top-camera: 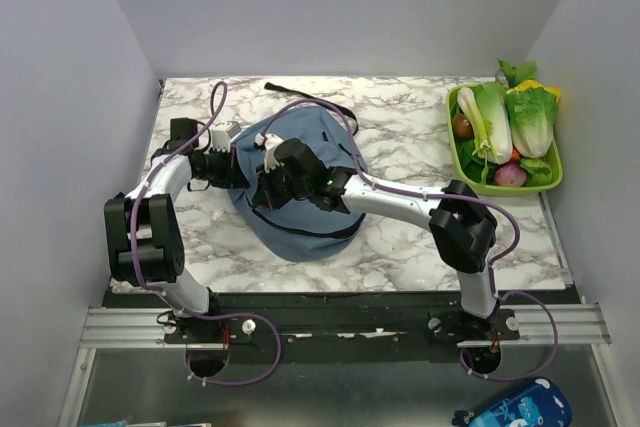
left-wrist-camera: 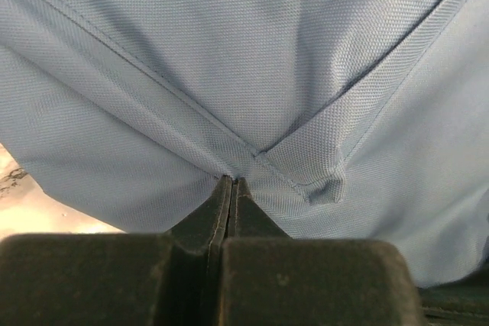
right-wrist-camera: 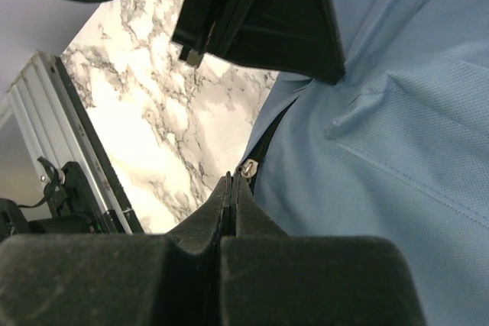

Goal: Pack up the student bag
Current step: Zip the student bag at the center of the board.

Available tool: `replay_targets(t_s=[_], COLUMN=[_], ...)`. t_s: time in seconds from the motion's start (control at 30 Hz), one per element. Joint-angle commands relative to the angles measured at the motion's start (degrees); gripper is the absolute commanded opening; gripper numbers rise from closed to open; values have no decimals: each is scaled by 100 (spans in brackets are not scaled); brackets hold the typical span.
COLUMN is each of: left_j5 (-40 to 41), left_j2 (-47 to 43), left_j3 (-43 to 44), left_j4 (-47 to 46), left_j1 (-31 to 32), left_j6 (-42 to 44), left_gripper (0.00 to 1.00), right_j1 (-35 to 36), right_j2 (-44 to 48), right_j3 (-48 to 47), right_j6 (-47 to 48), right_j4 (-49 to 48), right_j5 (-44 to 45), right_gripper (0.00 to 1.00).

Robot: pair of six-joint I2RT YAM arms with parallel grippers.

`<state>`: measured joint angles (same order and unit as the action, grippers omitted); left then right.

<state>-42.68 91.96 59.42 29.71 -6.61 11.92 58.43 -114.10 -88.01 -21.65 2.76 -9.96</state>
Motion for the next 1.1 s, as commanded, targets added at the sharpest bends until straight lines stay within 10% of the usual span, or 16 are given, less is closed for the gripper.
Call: replay_targets(t_s=[0.0,0.97,1.03,1.07], left_j5=[444,946,744,621], left_j2=[146,613,525,333], left_j3=[412,1414,1424,1389], left_j4=[-343,-512,-309,-117], left_j1=[2,28,98,116], left_j6=[-199,-973,-806,-745], left_gripper=[0,0,9,36], right_j1=[54,63,63,63], right_j2=[494,2683,2613,2543], right_j3=[64,2543,2473,2351], right_j6=[284,557,565,565], right_j4=[233,1455,1455,1446], right_j5=[-410,398,389,380], right_gripper=[1,1,0,1])
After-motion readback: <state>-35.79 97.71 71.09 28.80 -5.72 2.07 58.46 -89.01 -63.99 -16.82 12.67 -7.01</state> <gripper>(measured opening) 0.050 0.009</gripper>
